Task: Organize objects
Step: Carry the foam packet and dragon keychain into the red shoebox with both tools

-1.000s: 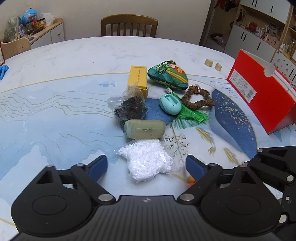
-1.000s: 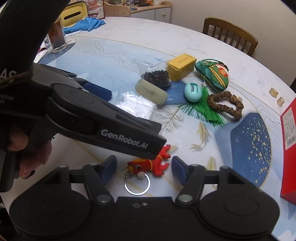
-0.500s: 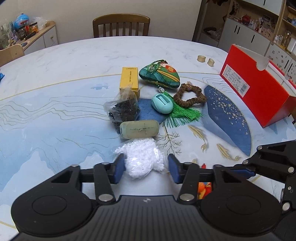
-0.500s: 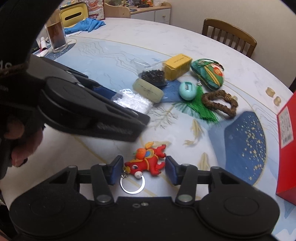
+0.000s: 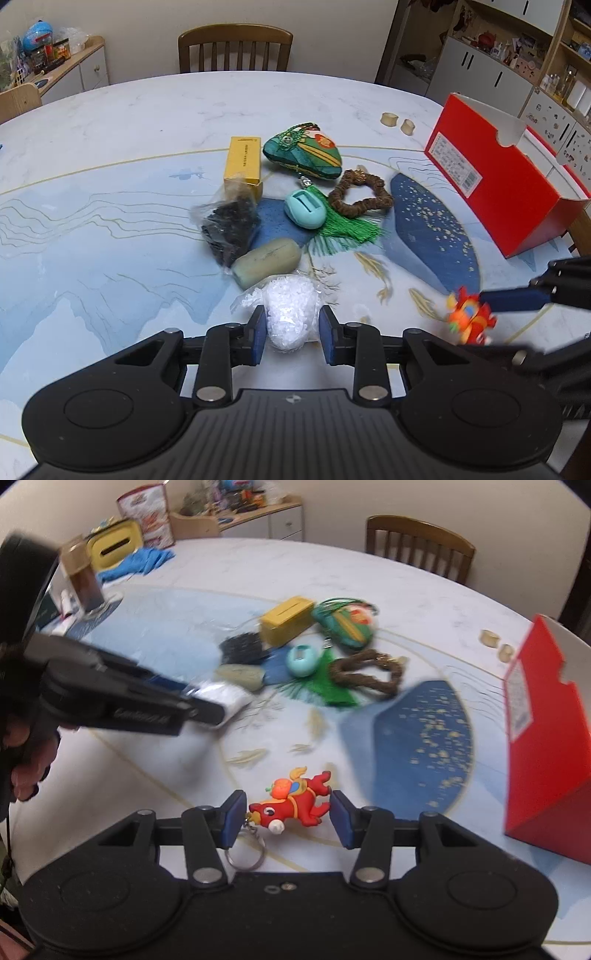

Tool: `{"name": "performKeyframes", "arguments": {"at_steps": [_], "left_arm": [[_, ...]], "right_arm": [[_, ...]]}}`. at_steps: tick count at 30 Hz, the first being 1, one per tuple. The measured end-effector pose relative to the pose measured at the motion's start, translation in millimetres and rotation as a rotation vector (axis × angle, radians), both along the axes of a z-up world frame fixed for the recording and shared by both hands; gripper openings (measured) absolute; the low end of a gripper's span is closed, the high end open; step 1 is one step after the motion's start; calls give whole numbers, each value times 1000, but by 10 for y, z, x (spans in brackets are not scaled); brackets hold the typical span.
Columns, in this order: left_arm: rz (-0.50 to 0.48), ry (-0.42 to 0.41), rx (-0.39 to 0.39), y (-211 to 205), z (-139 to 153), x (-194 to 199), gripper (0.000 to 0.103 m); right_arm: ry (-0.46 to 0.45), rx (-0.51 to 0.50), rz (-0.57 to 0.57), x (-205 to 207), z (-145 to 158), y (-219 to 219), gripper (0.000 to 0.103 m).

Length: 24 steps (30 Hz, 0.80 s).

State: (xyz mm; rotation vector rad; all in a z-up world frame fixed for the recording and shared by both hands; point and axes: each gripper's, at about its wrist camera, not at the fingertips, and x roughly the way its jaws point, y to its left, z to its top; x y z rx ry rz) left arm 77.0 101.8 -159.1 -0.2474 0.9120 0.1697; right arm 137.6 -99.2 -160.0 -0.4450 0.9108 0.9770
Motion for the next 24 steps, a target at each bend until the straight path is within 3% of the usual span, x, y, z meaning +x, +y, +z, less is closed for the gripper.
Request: {"name": "performKeyframes", "arguments": {"at_steps": [11, 24], "left_arm": [[-13, -55, -68, -257, 435, 50, 29], [-115, -127, -57, -868, 1025, 553, 29]], "right_arm": [[-8, 85, -98, 422, 479, -625, 48], [-40, 188, -217, 1083, 1046, -1410, 48]]}}
